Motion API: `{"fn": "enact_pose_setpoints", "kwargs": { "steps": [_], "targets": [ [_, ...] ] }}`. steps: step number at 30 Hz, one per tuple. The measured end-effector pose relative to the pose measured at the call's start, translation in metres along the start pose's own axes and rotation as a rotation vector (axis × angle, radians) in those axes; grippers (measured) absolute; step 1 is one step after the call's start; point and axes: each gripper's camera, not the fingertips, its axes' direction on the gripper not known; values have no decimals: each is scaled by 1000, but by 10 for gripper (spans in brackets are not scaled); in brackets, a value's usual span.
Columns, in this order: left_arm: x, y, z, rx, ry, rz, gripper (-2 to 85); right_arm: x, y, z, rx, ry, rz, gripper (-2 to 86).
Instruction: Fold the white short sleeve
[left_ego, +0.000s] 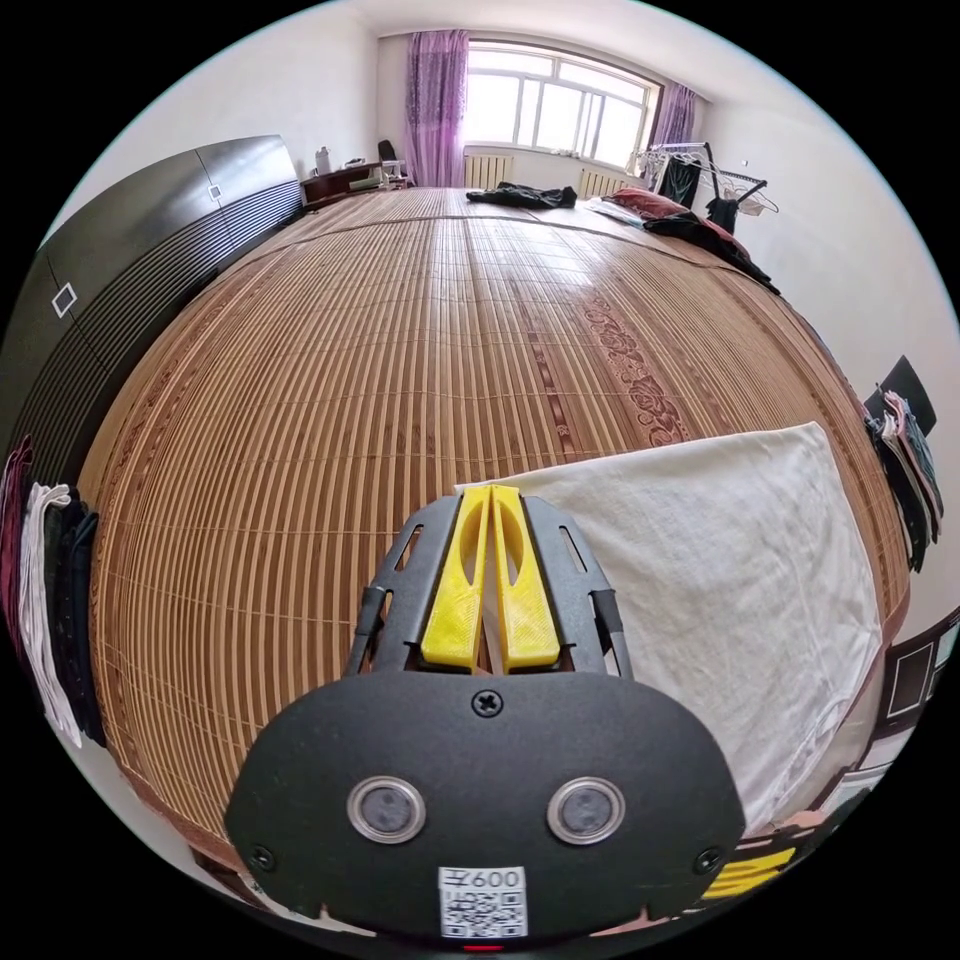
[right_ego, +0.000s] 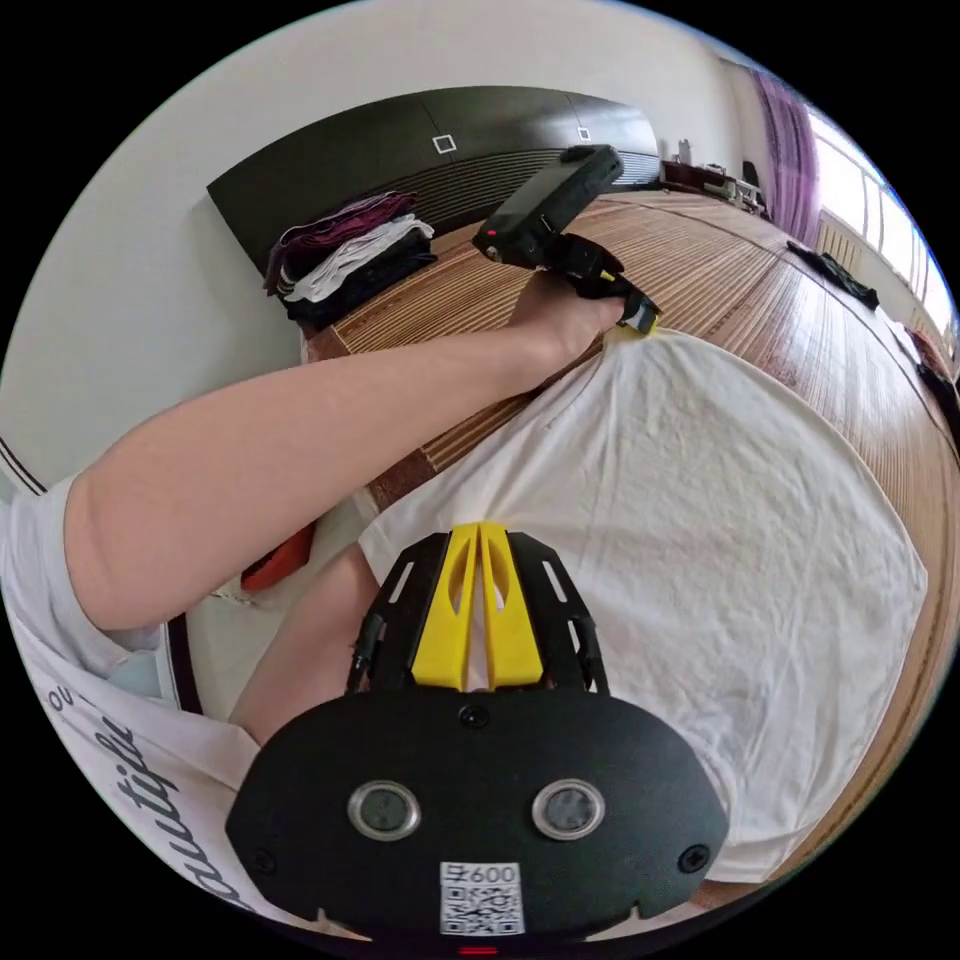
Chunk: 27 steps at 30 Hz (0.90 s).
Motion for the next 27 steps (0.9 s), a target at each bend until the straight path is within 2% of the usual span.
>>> {"fn": "enact_pose_setpoints", "kwargs": {
  "steps": [4,6,8,13,14,17,21,24,27],
  "targets": [
    [4,0,2,1,-35,18,9,-23,-7,-29,-4,-28,-96,-9],
    [3,0,3,1,-35,17,9,-16,-11,-48,65,-79,-36,-8],
    [-4,0,4,2,-14,7,9,-8,-14,-56,131,-44,50,-8],
    [-15,1,7,3,20,-10,8,-40,-17,-20,-17,-69,96,-9],
    [-14,2,8,5,16,-7,8,-60,-12,-29,43,-1,64,-9],
    [-10,2,10,4,-13,7,9,-103,-9,-43,44,99,-16,-9],
    [-4,3,12,5,-46,25,9,-138,-6,-71,44,69,-111,-8],
    [-12,4,14,4,-20,11,9,-146,-3,-101,107,-45,-62,-8],
    [-21,5,17,5,17,-8,9,-158,3,-119,236,108,17,-8]
  ]
}}
